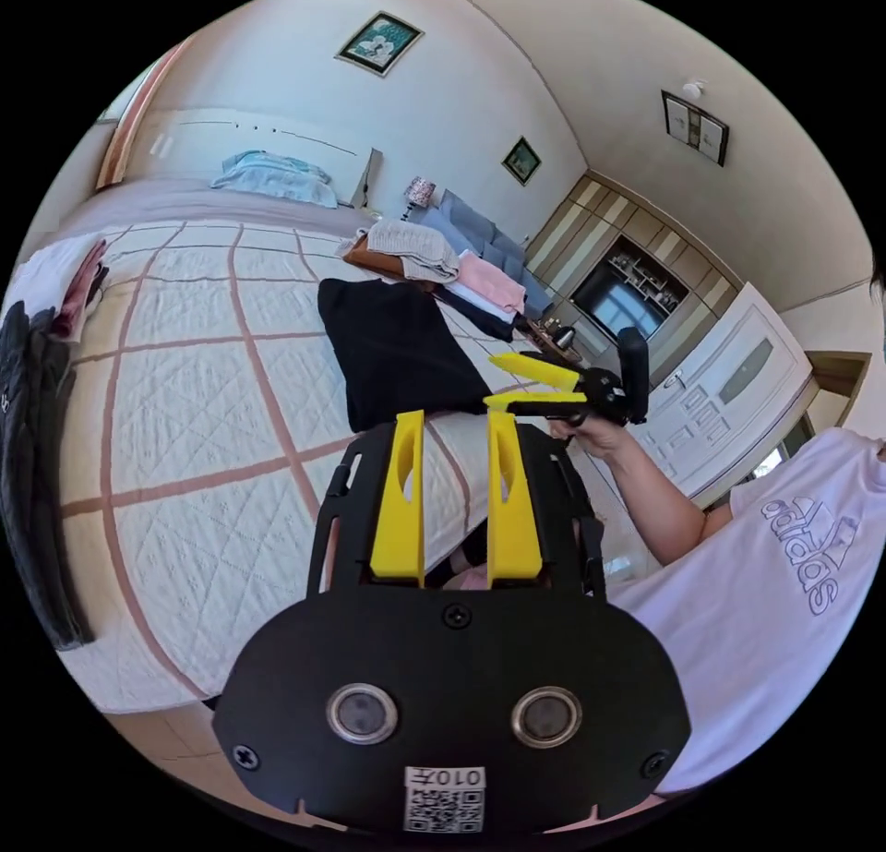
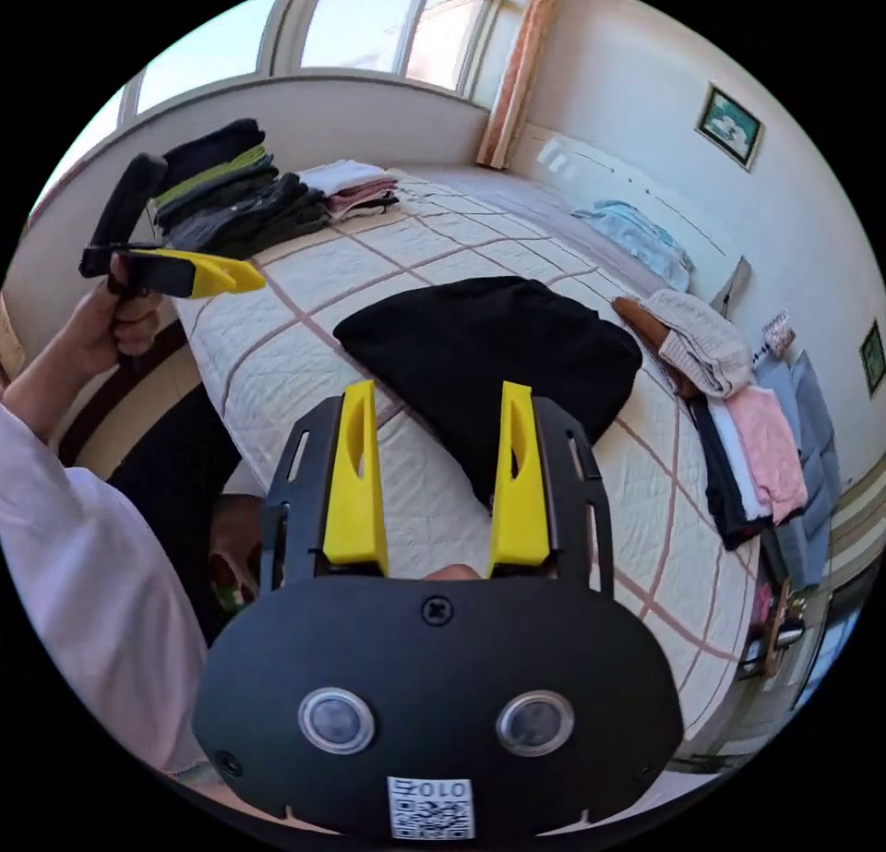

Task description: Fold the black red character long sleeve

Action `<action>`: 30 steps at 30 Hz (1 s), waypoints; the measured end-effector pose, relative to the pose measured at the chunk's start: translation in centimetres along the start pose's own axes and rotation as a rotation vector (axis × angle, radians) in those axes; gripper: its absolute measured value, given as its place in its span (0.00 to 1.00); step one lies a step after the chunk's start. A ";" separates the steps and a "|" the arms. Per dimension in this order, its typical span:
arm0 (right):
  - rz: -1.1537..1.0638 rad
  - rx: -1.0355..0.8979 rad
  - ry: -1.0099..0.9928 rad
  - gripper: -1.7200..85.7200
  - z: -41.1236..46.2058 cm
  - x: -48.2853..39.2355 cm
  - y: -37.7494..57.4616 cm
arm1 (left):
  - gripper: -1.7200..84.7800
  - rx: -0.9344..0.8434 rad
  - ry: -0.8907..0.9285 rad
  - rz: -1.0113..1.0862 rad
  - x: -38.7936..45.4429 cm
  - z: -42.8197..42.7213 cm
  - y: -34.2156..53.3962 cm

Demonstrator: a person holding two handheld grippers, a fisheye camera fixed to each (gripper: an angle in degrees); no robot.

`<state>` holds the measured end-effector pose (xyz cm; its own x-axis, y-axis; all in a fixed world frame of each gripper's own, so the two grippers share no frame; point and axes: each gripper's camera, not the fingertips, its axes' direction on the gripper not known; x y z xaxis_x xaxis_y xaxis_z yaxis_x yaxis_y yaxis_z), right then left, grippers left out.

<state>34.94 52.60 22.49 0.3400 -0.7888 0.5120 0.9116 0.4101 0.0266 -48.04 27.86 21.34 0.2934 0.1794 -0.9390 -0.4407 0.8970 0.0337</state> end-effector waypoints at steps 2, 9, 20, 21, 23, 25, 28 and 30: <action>-0.095 -0.026 0.070 0.21 1.7 -1.7 -1.6 | 0.14 0.019 0.007 -0.054 0.1 0.2 0.8; -0.093 -0.119 0.144 0.10 4.7 1.0 -3.0 | 0.15 0.044 -0.090 -0.149 -0.8 -3.1 2.7; 0.822 0.348 -0.407 0.08 -13.4 26.6 9.9 | 0.23 -0.102 -0.272 0.067 1.3 5.3 -7.8; 0.904 0.366 -0.373 0.08 -13.6 28.0 13.3 | 0.23 -0.109 -0.249 0.050 1.1 6.2 -8.5; 1.067 0.373 -0.373 0.08 -12.5 29.4 19.0 | 0.25 -0.149 -0.102 -0.063 -0.3 9.9 -10.8; 1.220 0.343 -0.425 0.08 -9.9 30.0 24.7 | 0.25 -0.179 -0.125 -0.095 -0.6 12.4 -12.1; 1.333 0.192 -0.413 0.08 -5.8 28.9 31.4 | 0.25 -0.215 -0.164 -0.134 -1.1 15.7 -14.3; 1.258 0.183 -0.316 0.09 -5.8 27.4 33.3 | 0.25 -0.236 -0.157 -0.148 -1.3 17.3 -15.6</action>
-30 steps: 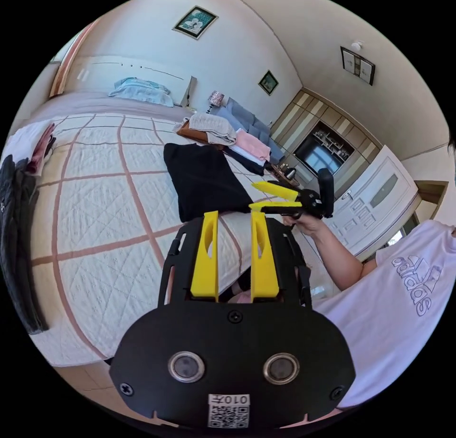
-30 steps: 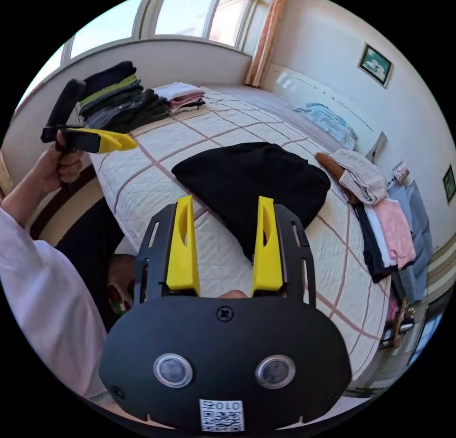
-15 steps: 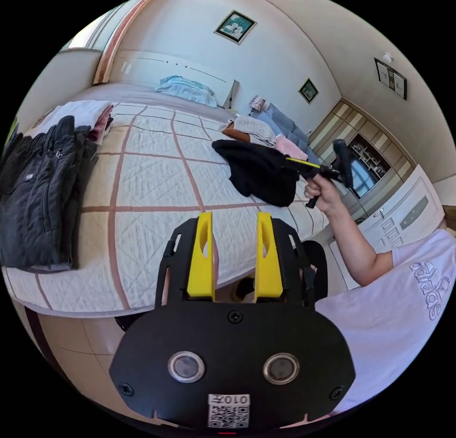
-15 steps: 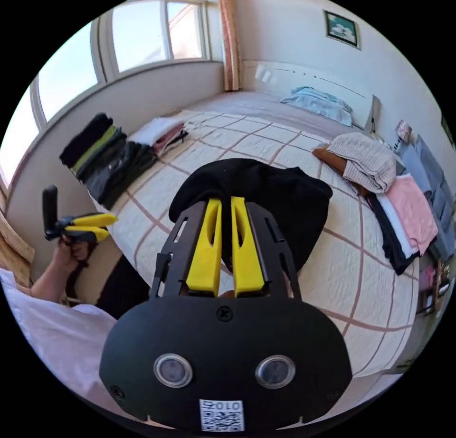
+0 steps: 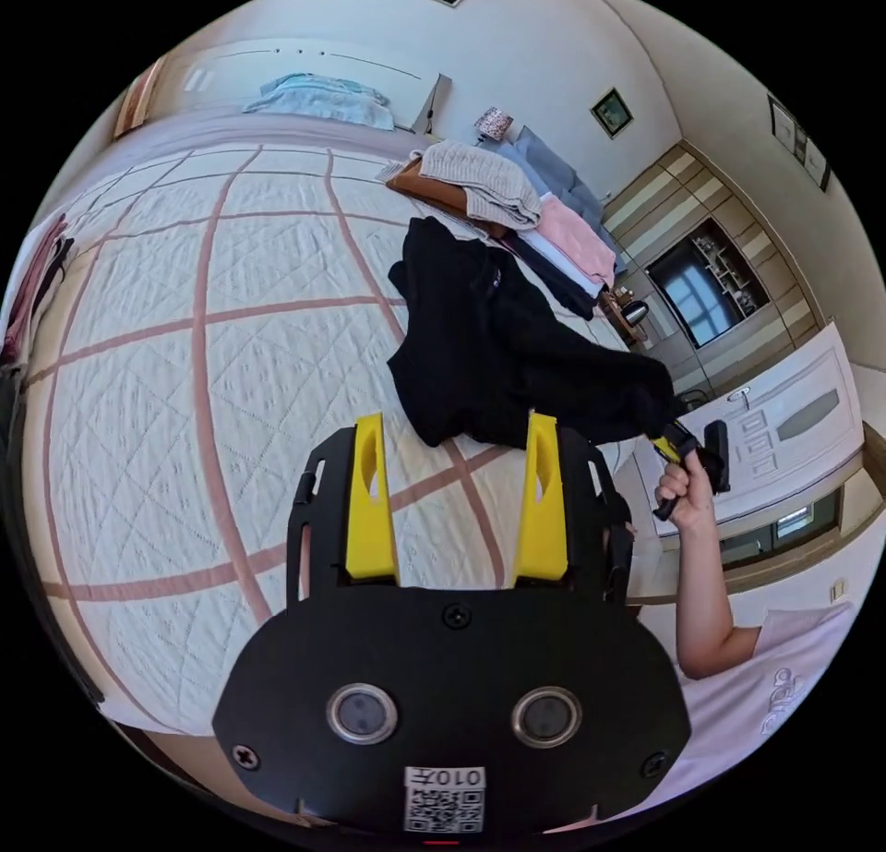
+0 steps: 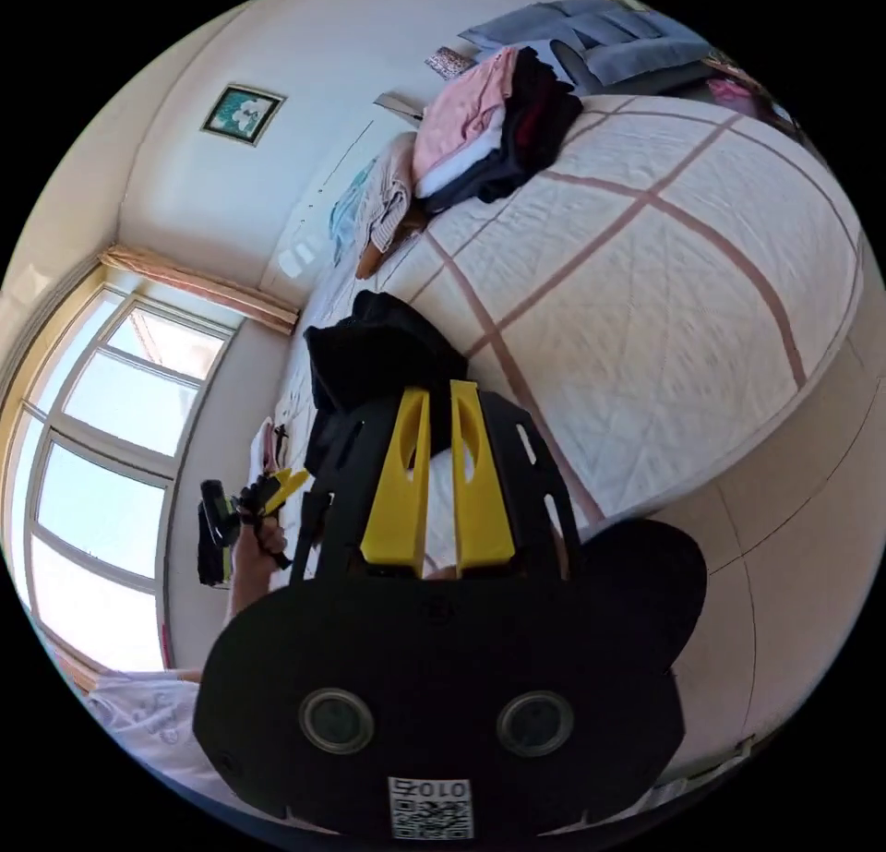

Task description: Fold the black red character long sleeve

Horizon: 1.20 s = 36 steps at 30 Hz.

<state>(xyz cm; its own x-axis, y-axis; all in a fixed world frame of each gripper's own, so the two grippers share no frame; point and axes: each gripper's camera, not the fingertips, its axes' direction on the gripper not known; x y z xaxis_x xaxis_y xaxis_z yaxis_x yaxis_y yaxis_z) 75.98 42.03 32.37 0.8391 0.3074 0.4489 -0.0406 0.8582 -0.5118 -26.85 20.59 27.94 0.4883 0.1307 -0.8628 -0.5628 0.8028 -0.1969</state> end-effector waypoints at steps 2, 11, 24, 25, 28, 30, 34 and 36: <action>-0.128 0.042 0.111 0.11 -0.7 -1.0 1.0 | 0.25 -0.060 -0.059 0.020 0.8 1.8 -2.0; -0.434 0.116 0.534 0.19 -1.8 -7.8 2.3 | 0.19 -0.047 -0.092 -0.063 0.4 3.4 -4.1; -0.653 0.029 0.541 0.19 1.2 -12.1 6.7 | 0.13 -0.081 -0.002 -0.047 -1.2 4.8 -6.5; -0.700 0.030 0.533 0.19 1.9 -13.2 6.9 | 0.12 -0.083 0.017 -0.029 -1.1 4.9 -6.6; -0.869 -0.011 0.524 0.20 6.7 -17.5 7.2 | 0.11 -0.075 0.019 0.022 -0.5 4.2 -7.2; -0.920 -0.077 0.523 0.20 10.5 -19.8 6.4 | 0.10 -0.065 0.067 0.052 -0.4 3.0 -8.1; -0.941 -0.094 0.495 0.20 13.6 -22.8 5.1 | 0.09 -0.021 0.131 0.140 0.7 -2.5 -9.9; -0.943 -0.107 0.448 0.21 14.0 -24.6 5.1 | 0.09 0.020 0.139 0.172 1.1 -6.0 -9.1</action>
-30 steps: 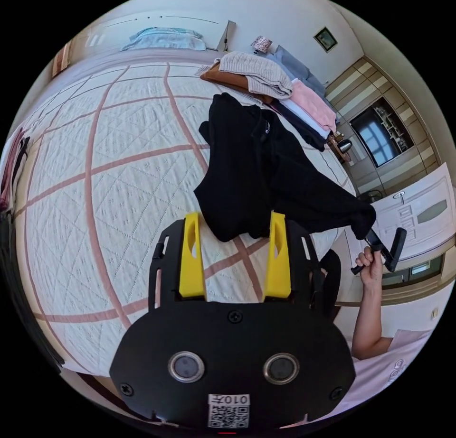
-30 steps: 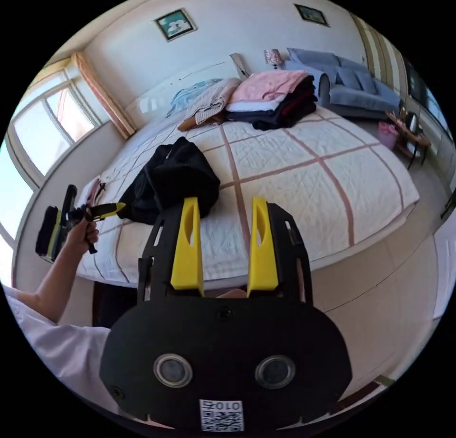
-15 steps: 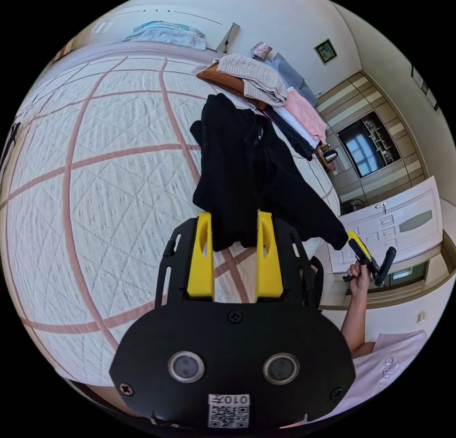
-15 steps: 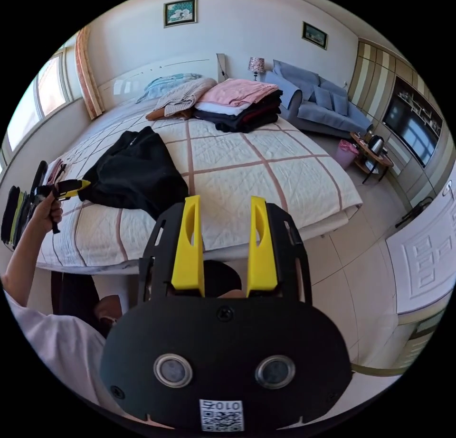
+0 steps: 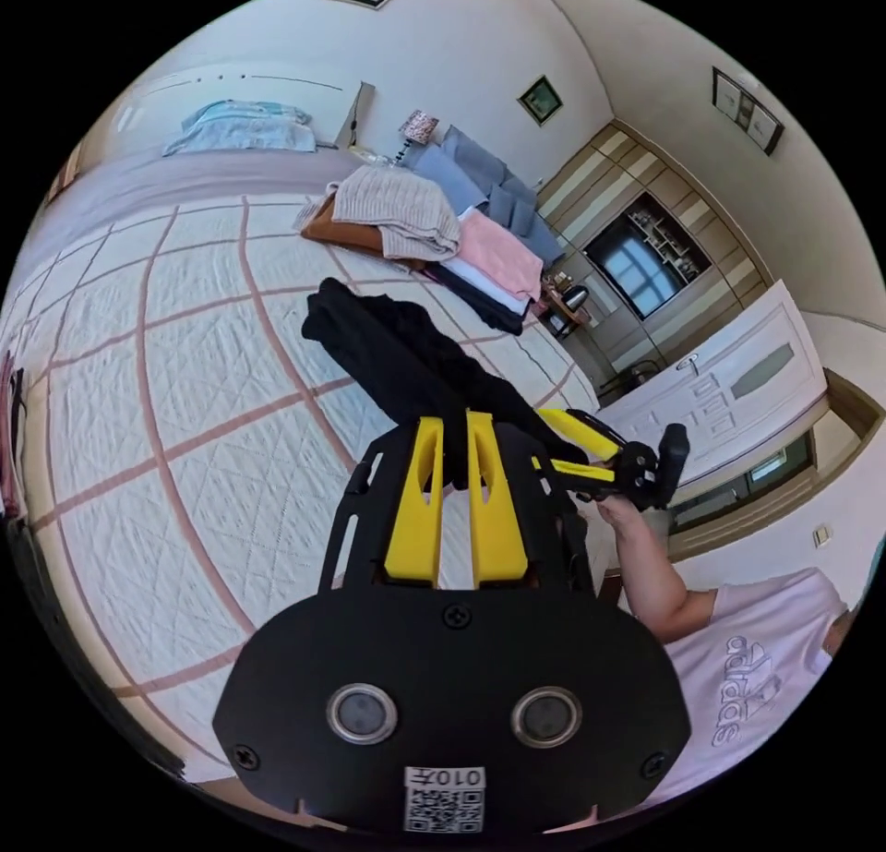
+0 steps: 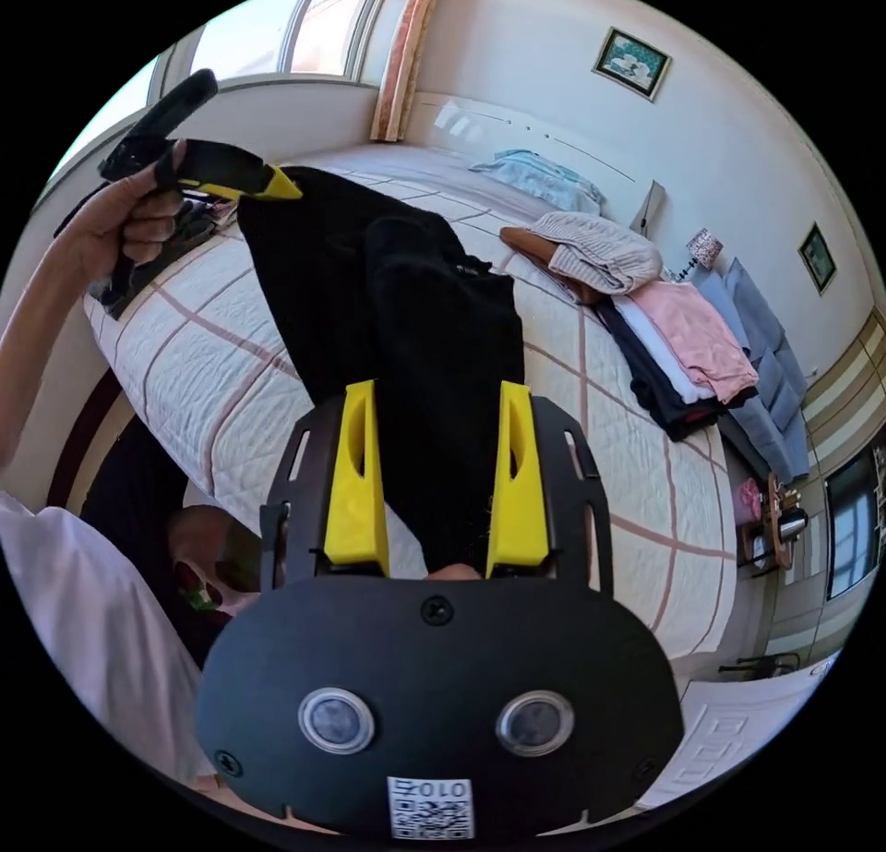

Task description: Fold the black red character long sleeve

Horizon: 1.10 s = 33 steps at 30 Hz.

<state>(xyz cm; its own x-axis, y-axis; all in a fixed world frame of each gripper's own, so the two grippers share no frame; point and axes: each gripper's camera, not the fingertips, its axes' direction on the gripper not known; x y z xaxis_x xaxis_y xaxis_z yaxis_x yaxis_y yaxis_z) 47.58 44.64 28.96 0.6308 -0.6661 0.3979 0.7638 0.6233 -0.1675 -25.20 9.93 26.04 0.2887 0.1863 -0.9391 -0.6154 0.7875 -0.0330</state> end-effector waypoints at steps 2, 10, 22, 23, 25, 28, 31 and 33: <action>0.026 0.030 -0.044 0.21 -0.2 -0.6 -0.1 | 0.08 0.061 -0.077 0.028 0.3 -5.1 3.1; -0.067 -0.079 -0.159 0.21 2.7 -6.1 -1.5 | 0.05 -0.019 -0.200 -0.352 -10.5 -10.2 20.0; -0.310 -0.149 -0.210 0.22 5.3 -15.9 -8.4 | 0.03 0.107 -0.148 -0.238 -9.3 -13.6 22.6; -0.312 -0.158 -0.209 0.22 6.0 -15.8 -8.4 | 0.03 0.104 -0.136 -0.231 -9.0 -13.3 22.6; -0.269 -0.140 -0.202 0.18 5.9 -14.6 -8.5 | 0.03 0.092 -0.130 -0.216 -8.6 -12.8 22.6; -0.150 -0.130 -0.355 0.10 4.2 -8.9 -8.9 | 0.03 0.079 -0.123 -0.209 -8.3 -12.5 22.6; -0.021 -0.069 -0.413 0.08 1.8 -0.5 -8.2 | 0.03 0.081 -0.135 -0.208 -8.1 -12.7 22.6; 0.206 0.006 -0.371 0.08 -0.2 8.3 -5.9 | 0.03 0.077 -0.133 -0.208 -8.1 -12.7 22.4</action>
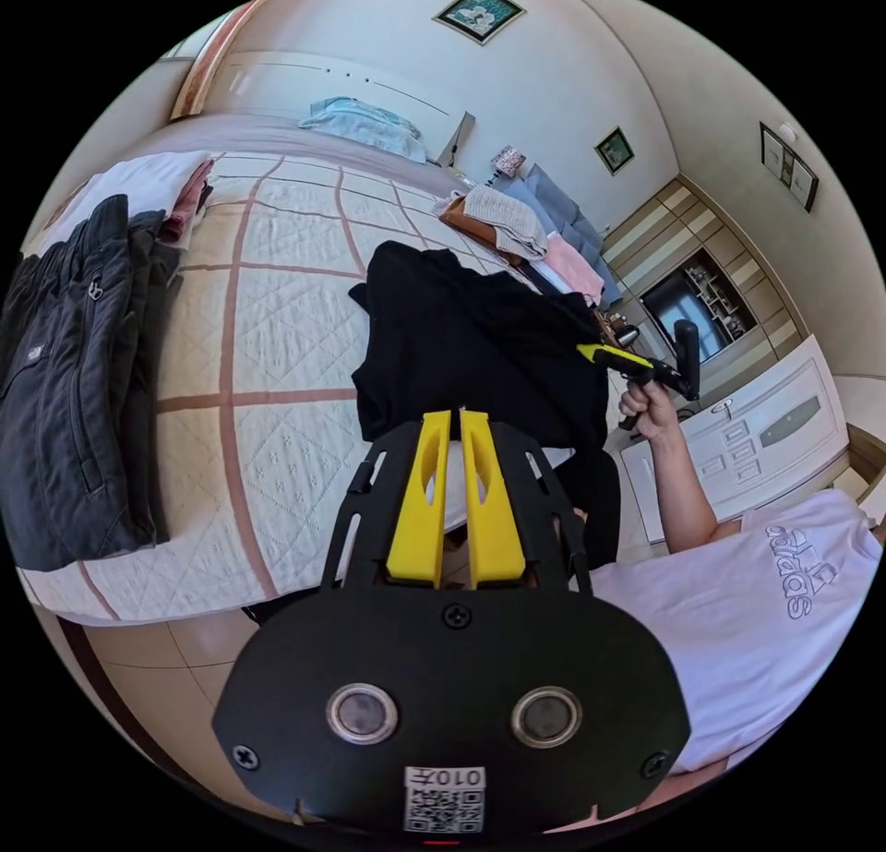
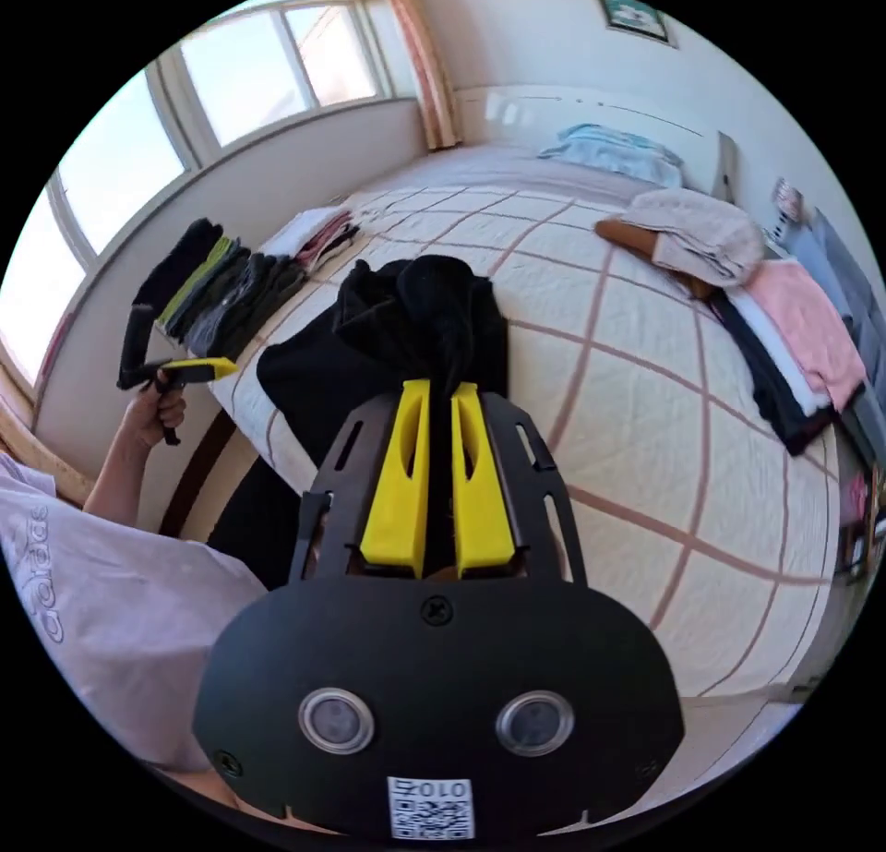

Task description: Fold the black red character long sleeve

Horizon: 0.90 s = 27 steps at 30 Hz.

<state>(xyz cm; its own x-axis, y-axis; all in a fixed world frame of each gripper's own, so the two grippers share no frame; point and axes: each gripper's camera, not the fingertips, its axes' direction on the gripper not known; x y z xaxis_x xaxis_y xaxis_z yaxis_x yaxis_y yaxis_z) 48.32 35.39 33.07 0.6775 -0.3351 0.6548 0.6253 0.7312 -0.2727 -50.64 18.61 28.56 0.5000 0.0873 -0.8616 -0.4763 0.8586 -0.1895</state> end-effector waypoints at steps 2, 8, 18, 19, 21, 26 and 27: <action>0.247 0.080 -0.005 0.08 -3.0 6.7 1.8 | 0.03 0.010 0.005 0.000 0.2 0.0 -0.1; 0.428 0.168 0.088 0.14 -6.1 14.0 7.7 | 0.06 0.008 -0.025 0.023 1.2 0.9 -0.5; 0.238 -0.115 0.121 0.14 5.4 12.9 -2.4 | 0.16 0.027 -0.223 0.113 1.3 3.4 -12.5; 0.235 -0.139 0.121 0.13 6.2 12.9 -2.7 | 0.17 -0.001 -0.227 0.099 0.6 4.8 -14.3; 0.246 -0.154 0.206 0.09 7.0 12.1 -2.8 | 0.17 -0.033 -0.246 0.080 -0.3 6.9 -16.6; 0.136 0.016 0.186 0.07 0.7 8.2 0.0 | 0.14 -0.159 -0.227 0.061 -1.9 11.6 -19.4; 0.091 0.042 0.167 0.07 -0.9 7.5 1.2 | 0.13 -0.165 -0.198 0.081 -1.8 11.8 -19.4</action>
<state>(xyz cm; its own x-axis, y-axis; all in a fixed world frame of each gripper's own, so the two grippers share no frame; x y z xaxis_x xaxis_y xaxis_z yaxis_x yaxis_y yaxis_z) 54.50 33.22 36.98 0.7873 -0.3581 0.5020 0.5445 0.7858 -0.2933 -33.79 7.74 39.31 0.5797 0.2630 -0.7713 -0.6236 0.7524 -0.2121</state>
